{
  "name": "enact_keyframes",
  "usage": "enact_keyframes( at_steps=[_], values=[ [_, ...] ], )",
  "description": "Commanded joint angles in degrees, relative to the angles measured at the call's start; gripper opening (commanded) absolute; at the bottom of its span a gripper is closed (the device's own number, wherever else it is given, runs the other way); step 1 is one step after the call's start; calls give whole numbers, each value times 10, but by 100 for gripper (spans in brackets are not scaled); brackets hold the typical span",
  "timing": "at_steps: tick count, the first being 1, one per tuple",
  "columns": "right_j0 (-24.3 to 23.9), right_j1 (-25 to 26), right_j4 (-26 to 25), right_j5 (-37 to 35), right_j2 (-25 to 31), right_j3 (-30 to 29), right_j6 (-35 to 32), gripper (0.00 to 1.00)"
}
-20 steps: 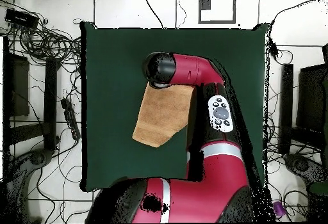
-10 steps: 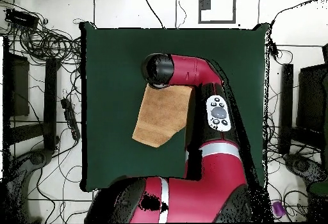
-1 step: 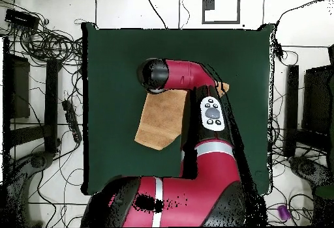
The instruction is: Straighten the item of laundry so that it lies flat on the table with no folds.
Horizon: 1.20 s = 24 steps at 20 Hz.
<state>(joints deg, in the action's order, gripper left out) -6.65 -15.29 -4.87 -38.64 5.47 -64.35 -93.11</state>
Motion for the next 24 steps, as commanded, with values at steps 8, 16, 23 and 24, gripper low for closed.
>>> enact_keyframes(
  at_steps=[8, 16, 23, 24],
  values=[
    [28, 19, 25, -65, 22, -39, -86, 100],
    [22, 28, 21, -49, 22, -45, -78, 100],
    [14, 47, 11, -35, 23, -33, -62, 100],
    [13, 50, 10, -33, 24, -30, -61, 100]
  ],
)
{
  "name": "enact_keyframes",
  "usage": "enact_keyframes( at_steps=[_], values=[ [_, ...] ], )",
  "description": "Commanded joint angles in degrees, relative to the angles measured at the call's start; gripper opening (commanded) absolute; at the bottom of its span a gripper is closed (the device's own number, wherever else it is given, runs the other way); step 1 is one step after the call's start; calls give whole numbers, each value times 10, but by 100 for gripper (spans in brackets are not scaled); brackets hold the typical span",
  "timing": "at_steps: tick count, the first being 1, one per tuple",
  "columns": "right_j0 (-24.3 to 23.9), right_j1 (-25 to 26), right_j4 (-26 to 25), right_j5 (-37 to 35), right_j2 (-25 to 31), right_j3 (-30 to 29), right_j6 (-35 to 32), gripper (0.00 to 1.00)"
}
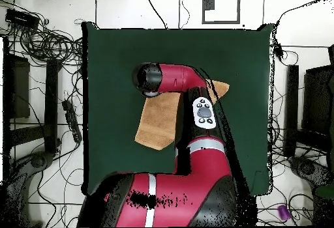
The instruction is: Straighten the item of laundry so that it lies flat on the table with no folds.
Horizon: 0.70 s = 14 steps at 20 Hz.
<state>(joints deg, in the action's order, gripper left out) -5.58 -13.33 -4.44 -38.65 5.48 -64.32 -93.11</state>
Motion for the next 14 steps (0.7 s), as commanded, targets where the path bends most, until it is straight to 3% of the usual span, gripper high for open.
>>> enact_keyframes(
  at_steps=[1, 9, 10, 14],
  values=[
    [2, 32, 5, -31, 23, -30, -61, 100],
    [8, 44, 2, -18, 15, -21, -73, 100],
    [9, 43, 2, -13, 15, -22, -75, 0],
    [14, 45, 6, -17, 11, -17, -84, 0]
  ],
)
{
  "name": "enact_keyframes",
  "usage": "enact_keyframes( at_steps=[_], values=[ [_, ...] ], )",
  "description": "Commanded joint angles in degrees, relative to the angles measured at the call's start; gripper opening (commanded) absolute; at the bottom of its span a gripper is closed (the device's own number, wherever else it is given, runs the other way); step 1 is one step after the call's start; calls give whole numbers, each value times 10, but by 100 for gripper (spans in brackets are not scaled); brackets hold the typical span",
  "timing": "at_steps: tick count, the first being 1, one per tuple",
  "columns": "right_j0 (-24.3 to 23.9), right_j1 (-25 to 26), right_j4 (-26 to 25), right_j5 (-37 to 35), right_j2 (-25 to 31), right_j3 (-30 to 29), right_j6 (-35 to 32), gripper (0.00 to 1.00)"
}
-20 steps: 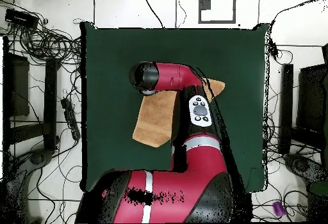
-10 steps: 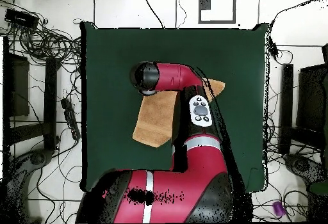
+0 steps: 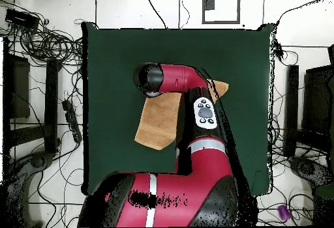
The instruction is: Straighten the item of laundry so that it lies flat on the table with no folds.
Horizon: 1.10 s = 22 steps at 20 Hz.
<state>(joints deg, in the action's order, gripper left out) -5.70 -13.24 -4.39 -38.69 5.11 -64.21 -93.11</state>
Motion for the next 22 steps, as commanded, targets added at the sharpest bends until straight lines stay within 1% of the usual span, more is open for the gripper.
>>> enact_keyframes(
  at_steps=[1, 6, 12, 16, 19, 22],
  values=[
    [17, 48, 6, -25, 16, -12, -81, 0],
    [22, 47, 16, -35, 16, -10, -94, 0],
    [37, 29, 23, -36, 4, -21, -120, 0],
    [59, 8, 48, -41, -5, -44, -164, 0],
    [77, 9, 75, -23, -3, -53, -202, 0],
    [86, 10, 97, -13, -9, -56, -218, 0]
  ],
)
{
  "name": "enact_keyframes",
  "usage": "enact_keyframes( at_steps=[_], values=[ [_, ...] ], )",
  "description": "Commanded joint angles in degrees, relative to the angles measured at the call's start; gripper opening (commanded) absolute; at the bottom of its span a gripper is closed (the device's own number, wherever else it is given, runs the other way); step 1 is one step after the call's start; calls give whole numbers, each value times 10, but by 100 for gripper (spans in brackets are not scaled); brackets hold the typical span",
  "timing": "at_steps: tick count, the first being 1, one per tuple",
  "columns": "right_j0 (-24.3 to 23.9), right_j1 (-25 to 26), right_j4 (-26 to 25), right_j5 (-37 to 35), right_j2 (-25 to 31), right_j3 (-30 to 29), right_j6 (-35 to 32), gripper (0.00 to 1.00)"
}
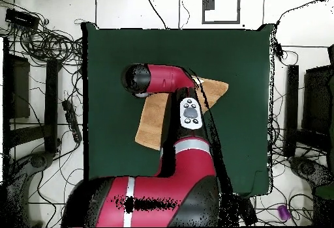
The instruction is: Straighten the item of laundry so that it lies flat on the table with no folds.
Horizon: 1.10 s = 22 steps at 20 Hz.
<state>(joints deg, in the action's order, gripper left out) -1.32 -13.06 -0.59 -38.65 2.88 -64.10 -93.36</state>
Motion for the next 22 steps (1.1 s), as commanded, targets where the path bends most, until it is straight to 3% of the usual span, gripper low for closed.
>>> enact_keyframes(
  at_steps=[1, 11, 22],
  values=[
    [50, 9, 65, -14, 10, -53, -226, 0],
    [88, 18, 111, -23, -17, -15, -258, 0],
    [49, 1, 83, -43, -24, -26, -190, 0]
  ],
)
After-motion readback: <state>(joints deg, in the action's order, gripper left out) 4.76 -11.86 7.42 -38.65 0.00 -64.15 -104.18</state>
